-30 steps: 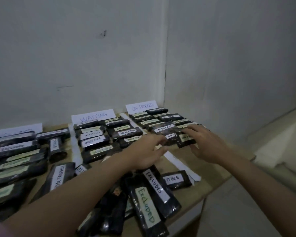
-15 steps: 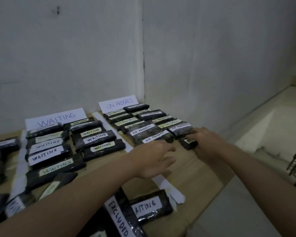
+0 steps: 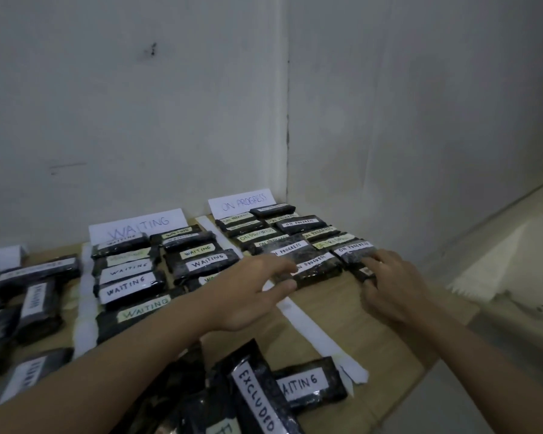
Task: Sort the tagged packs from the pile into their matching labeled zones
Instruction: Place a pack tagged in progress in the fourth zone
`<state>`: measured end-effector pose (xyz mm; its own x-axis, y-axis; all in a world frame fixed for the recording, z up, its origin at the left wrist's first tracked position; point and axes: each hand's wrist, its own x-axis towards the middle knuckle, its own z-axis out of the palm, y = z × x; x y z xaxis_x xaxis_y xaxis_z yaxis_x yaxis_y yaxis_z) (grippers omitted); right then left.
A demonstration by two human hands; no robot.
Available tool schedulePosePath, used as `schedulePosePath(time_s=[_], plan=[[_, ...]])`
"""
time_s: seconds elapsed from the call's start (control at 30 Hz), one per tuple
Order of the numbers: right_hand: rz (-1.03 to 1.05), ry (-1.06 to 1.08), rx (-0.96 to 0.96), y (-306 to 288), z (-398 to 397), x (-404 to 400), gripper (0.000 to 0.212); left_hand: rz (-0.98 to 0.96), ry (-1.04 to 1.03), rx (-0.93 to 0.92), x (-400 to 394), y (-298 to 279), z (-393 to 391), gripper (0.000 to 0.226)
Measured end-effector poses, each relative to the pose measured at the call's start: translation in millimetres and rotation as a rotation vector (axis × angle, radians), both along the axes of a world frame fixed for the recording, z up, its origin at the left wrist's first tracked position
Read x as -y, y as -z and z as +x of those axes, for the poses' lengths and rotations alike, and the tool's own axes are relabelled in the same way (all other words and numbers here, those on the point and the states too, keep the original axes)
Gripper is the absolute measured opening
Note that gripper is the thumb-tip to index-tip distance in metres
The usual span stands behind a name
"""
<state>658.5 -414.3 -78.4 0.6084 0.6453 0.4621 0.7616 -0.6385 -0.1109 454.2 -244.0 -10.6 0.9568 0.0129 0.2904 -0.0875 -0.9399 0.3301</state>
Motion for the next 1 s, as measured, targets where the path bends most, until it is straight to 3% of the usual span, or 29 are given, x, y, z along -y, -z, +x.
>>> schedulePosePath(time_s=[0.27,0.43,0.6,0.87,1.0], plan=[[0.089,-0.642,-0.047,-50.1,-111.4,-81.0,0.035,0.016,-0.212,0.060,-53.3,-16.0,-100.4,0.045],[0.035,-0.938,-0.084,-61.1,-206.5,-133.5,0.033,0.020,-0.418,0.001,-85.8,-13.8,-195.4,0.036],[-0.144,-1.063,-0.114,-63.5,-270.0,-170.0,0.039,0.028,-0.540,-0.012,-102.2,-4.9,-262.1,0.024],[-0.686,-1.011,0.074,-71.0,-297.8,-207.2,0.078,-0.033,-0.611,-0.098,-93.7,12.5,-281.7,0.019],[-0.659,-1.015,0.027,-74.1,-294.1,-211.7,0.060,-0.254,-0.648,-0.141,-82.5,13.9,-270.2,0.030]])
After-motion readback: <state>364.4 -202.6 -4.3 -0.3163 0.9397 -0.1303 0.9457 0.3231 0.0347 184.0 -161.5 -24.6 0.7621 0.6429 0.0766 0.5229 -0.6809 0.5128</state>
